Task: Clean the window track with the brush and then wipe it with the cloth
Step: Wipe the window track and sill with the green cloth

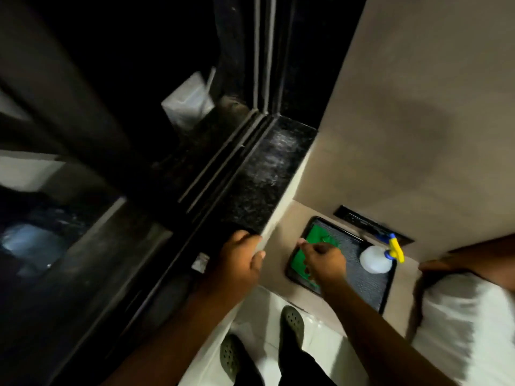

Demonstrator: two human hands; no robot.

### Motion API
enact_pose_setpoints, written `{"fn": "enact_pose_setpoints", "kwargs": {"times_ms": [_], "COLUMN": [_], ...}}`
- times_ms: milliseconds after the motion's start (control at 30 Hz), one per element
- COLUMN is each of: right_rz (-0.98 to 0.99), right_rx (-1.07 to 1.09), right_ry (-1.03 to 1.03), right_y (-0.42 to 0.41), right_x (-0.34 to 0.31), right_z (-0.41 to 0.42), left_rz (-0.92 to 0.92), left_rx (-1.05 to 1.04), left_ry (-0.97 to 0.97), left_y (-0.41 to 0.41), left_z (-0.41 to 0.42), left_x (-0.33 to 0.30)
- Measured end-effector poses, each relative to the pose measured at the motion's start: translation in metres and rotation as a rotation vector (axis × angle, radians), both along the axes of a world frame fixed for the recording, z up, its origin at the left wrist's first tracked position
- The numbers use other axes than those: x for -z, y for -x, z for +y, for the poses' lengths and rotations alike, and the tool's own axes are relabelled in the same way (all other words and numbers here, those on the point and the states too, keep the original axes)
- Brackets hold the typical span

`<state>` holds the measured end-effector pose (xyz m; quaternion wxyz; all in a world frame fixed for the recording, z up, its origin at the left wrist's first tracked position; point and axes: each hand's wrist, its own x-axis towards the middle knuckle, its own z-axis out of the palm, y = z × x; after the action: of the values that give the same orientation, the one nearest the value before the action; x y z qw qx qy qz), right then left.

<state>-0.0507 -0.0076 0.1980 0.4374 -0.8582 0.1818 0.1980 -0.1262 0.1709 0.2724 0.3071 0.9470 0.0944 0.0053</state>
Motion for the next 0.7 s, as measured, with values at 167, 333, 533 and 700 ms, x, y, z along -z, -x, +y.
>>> {"fn": "enact_pose_setpoints", "kwargs": {"times_ms": [167,333,533,700], "right_rz": [0.18,0.248,0.365,0.296], "right_rx": [0.112,0.147,0.191,0.347], "right_ry": [0.164,0.189,0.149,0.069], "right_y": [-0.019,-0.049,-0.083,-0.09], "right_x": [0.095,0.212,0.319,0.343], "right_z": [-0.078,-0.097,-0.101,-0.096], "left_rz": [0.313,0.568,0.736,0.71], "left_rx": [0.234,0.199,0.145,0.005], "left_ry": [-0.015,-0.003,-0.034,0.034], "left_y": [-0.061,-0.124,-0.153,-0.165], "left_z": [-0.082,-0.14,-0.142,-0.148], "left_x": [0.074,0.214,0.357,0.39]}}
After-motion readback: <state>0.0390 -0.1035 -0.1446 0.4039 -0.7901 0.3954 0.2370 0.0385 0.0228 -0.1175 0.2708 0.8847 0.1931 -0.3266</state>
